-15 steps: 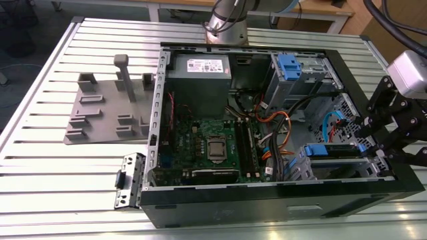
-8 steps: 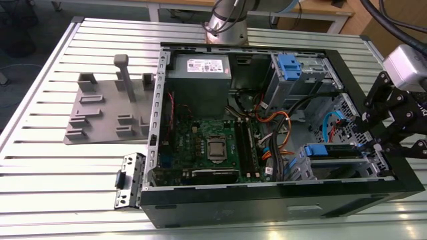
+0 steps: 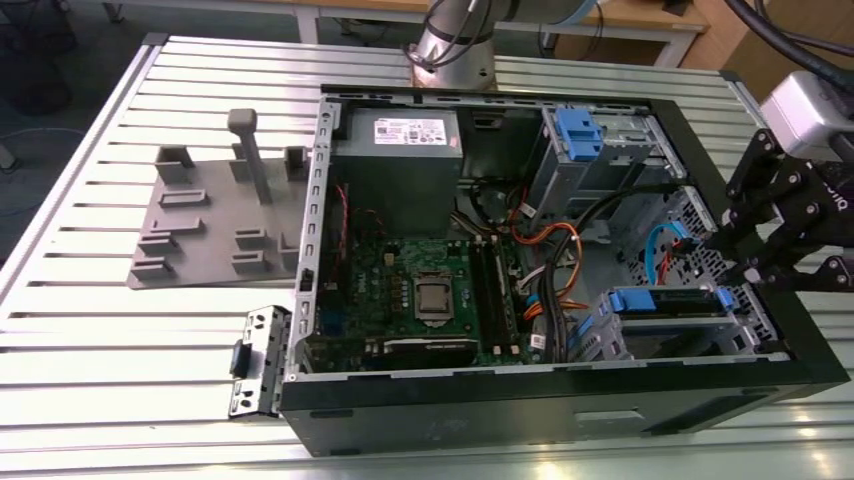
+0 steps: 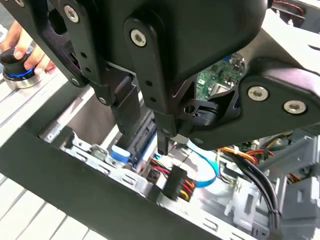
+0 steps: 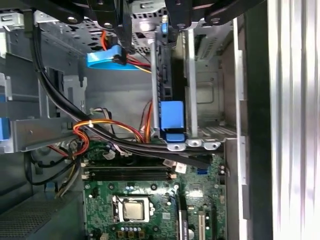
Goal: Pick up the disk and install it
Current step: 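Insert the first disk wire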
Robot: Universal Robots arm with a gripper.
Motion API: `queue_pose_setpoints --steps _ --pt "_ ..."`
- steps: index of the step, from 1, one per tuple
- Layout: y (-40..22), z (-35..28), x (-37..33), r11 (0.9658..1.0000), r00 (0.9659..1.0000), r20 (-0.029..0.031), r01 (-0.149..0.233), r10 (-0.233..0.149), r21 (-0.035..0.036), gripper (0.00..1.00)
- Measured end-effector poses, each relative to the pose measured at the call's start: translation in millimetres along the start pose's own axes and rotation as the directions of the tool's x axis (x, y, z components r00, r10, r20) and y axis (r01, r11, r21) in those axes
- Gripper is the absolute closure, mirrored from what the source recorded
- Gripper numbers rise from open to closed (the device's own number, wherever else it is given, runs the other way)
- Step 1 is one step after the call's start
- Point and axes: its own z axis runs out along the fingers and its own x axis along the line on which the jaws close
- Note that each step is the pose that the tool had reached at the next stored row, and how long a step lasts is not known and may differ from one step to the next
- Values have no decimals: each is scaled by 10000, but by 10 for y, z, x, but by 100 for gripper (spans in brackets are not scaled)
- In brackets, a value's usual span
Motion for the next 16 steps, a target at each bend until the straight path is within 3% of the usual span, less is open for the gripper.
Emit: queue_pose_setpoints --steps 10,16 --pt "-103 40 -270 10000 10000 0 -1 1 0 59" --pt "-185 129 -369 10000 10000 -39 -3 3 -11 59"
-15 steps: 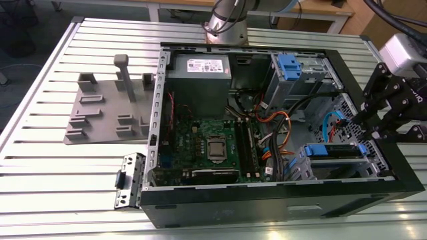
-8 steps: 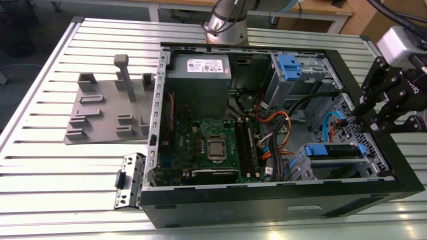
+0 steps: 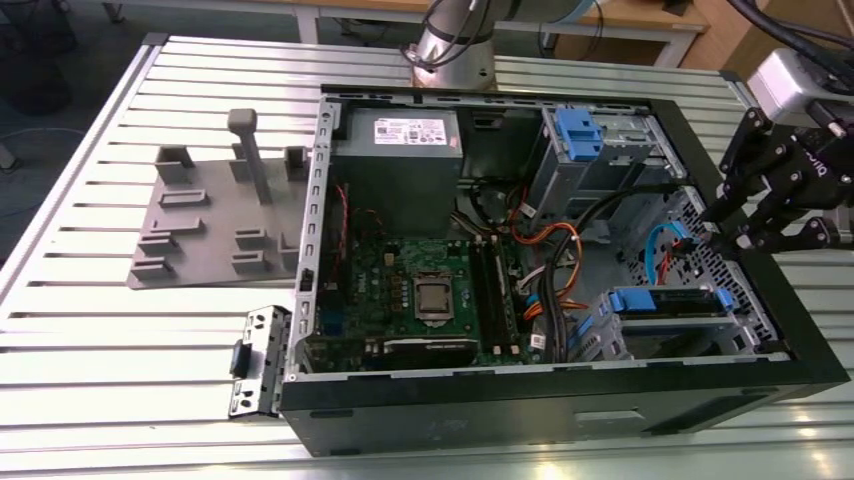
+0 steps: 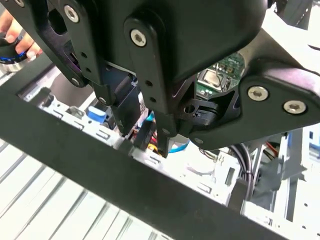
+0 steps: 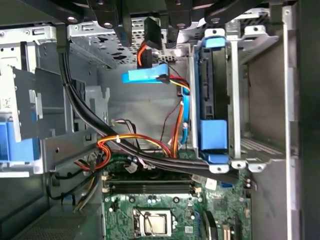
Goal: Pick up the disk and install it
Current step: 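Insert the first disk wire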
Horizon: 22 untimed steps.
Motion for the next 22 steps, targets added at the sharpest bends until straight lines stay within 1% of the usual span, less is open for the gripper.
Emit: queue_pose_setpoints --steps 2,3,8,10,12,13,14,15,22 --pt "-11 10 -5 10000 10000 -45 -2 2 1 59" --pt "-12 9 -5 10000 10000 -54 -3 3 2 59" --pt "-13 9 -5 10000 10000 -56 -3 3 2 59" --pt "-13 9 -5 10000 10000 -58 -3 3 2 60" --pt "-13 9 -5 10000 10000 -59 -3 3 2 73" --pt "-13 9 -5 10000 10000 -61 -3 3 2 73" --pt "-12 7 -5 10000 10000 -67 -4 4 2 78" --pt "-12 7 -5 10000 10000 -65 -4 4 2 82" --pt "-13 9 -6 10000 10000 -64 -3 3 2 82"
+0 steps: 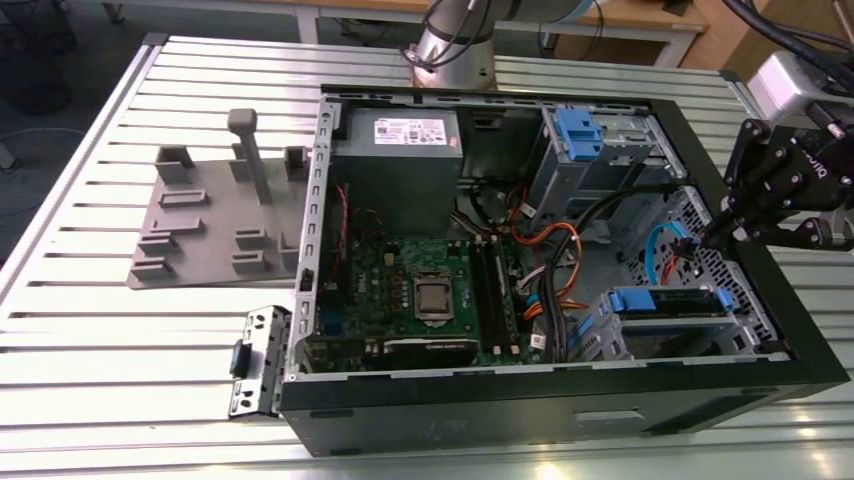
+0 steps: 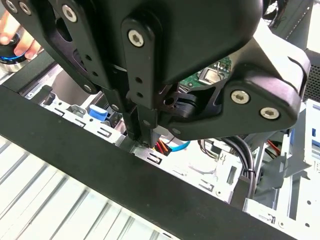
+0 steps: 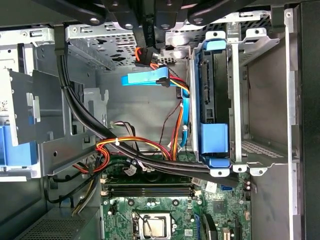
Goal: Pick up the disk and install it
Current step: 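Insert the first disk wire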
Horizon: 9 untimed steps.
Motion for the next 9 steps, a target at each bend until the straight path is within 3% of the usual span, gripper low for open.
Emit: queue_pose_setpoints --steps 4,9 --pt "3 0 1 10000 10000 -1 -1 1 1 82" --pt "119 5 27 10000 10000 3 3 -3 46 82"
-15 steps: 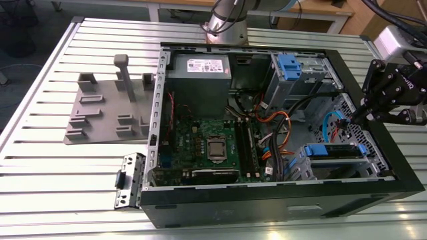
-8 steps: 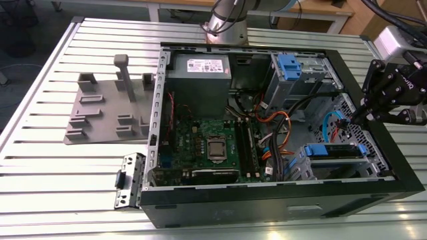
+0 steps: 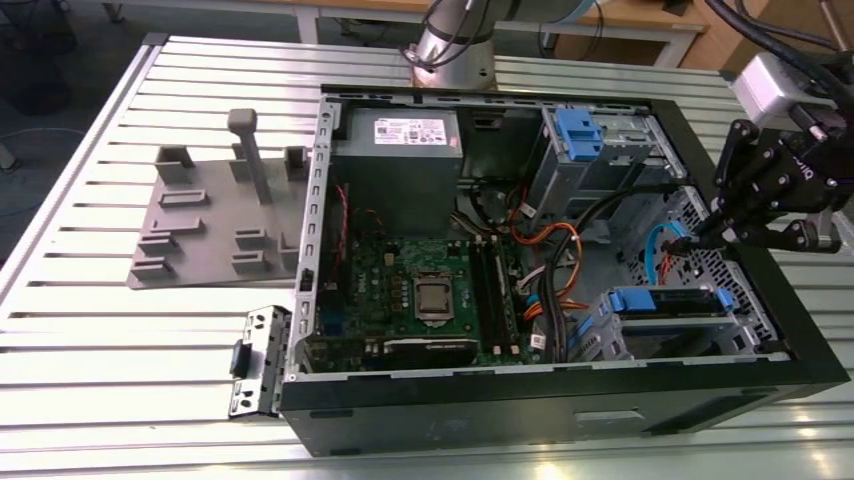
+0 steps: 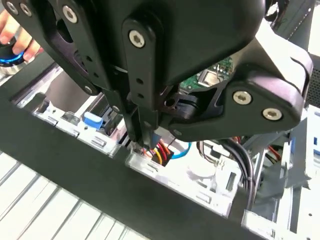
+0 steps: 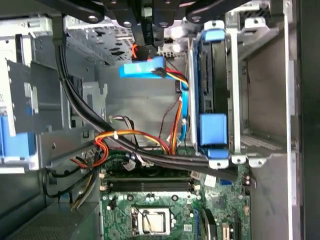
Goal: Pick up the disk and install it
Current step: 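Insert the first disk wire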
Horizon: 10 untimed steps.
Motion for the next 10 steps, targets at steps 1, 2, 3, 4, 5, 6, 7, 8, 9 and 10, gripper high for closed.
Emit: queue_pose_setpoints --steps 1,2,3,4,5,6,7,8,9,10 --pt "12 -2 13 10000 10000 -2 0 0 2 82" --pt "20 -3 37 10000 10000 1 0 0 3 82" --pt "27 -4 67 10000 10000 4 0 0 2 82" --pt "31 -7 101 10000 10000 6 0 0 3 82" --pt "33 -8 140 10000 10000 5 0 0 3 82" --pt "36 -8 177 10000 10000 10 0 0 2 82" --pt "39 -8 213 10000 10000 11 0 0 2 82" --pt "42 -8 247 10000 10000 14 1 -1 2 82" --pt "51 -8 271 10000 10000 27 1 -1 2 82" --pt "60 -6 287 10000 10000 74 2 -2 -1 82"
